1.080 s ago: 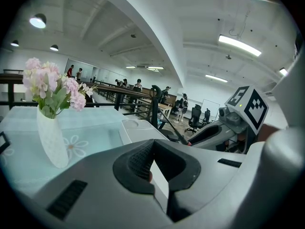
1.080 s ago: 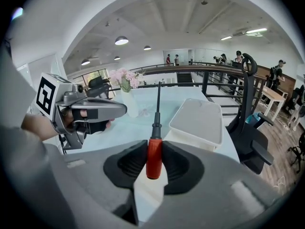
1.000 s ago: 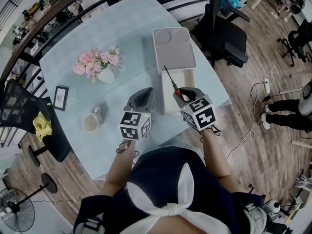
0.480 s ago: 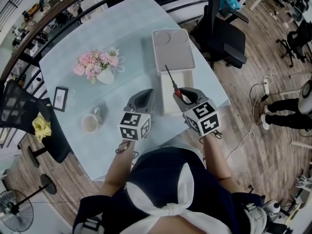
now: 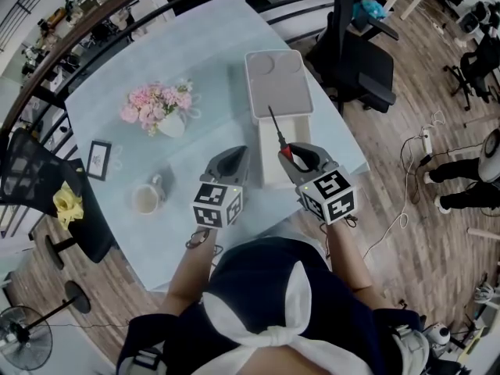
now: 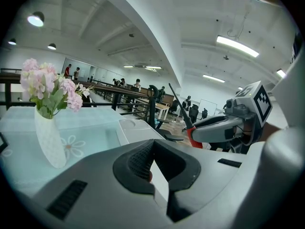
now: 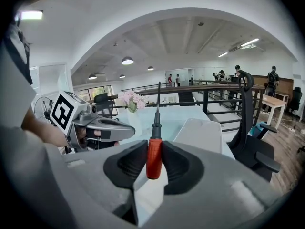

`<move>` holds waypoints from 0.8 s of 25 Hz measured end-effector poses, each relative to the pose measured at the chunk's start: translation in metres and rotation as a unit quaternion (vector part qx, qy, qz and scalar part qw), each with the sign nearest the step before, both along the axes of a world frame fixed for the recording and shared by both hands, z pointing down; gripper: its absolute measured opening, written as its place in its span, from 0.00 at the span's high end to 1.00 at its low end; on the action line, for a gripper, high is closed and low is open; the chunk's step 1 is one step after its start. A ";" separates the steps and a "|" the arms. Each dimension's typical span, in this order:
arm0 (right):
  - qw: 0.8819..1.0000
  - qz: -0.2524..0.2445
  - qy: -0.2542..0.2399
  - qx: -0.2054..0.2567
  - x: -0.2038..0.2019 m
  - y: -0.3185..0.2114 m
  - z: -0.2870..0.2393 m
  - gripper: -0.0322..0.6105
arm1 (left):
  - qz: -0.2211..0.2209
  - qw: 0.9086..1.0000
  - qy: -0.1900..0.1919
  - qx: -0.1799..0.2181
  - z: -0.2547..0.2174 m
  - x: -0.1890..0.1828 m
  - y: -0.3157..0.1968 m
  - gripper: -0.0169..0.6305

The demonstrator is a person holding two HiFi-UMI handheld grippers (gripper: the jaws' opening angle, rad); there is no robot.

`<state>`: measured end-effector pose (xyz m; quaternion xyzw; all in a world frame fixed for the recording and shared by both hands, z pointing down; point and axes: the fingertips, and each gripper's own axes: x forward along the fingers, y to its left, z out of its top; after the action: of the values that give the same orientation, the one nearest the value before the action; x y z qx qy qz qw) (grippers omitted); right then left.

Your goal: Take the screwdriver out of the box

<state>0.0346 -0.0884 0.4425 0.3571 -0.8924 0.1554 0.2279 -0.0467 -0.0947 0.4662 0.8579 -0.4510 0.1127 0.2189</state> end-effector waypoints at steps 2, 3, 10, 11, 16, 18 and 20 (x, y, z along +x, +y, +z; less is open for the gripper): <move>1.000 0.001 -0.005 0.001 0.000 0.000 -0.003 0.80 | 0.000 1.000 -0.001 0.001 -0.001 0.001 0.001 0.95; 1.000 0.001 -0.006 0.002 0.000 0.000 -0.004 0.80 | 0.000 1.000 -0.001 0.001 -0.002 0.001 0.001 0.95; 1.000 0.007 -0.017 0.010 0.001 -0.003 -0.005 0.80 | -0.001 1.000 0.001 0.004 -0.002 0.002 0.001 0.95; 1.000 0.007 -0.019 0.010 0.001 -0.003 -0.005 0.80 | 0.000 1.000 0.001 0.006 -0.003 0.003 0.001 0.95; 1.000 0.008 -0.027 0.011 0.002 -0.002 -0.009 0.80 | 0.006 1.000 0.002 0.010 -0.008 0.008 0.003 0.95; 1.000 0.007 -0.026 0.011 0.002 -0.001 -0.009 0.80 | 0.006 1.000 0.002 0.010 -0.008 0.008 0.004 0.95; 1.000 0.004 -0.025 0.013 0.001 -0.001 -0.009 0.80 | 0.005 1.000 0.001 0.009 -0.007 0.007 0.003 0.95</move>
<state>0.0355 -0.0898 0.4335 0.3595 -0.8982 0.1537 0.2008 -0.0398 -0.0913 0.4589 0.8622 -0.4475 0.1089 0.2111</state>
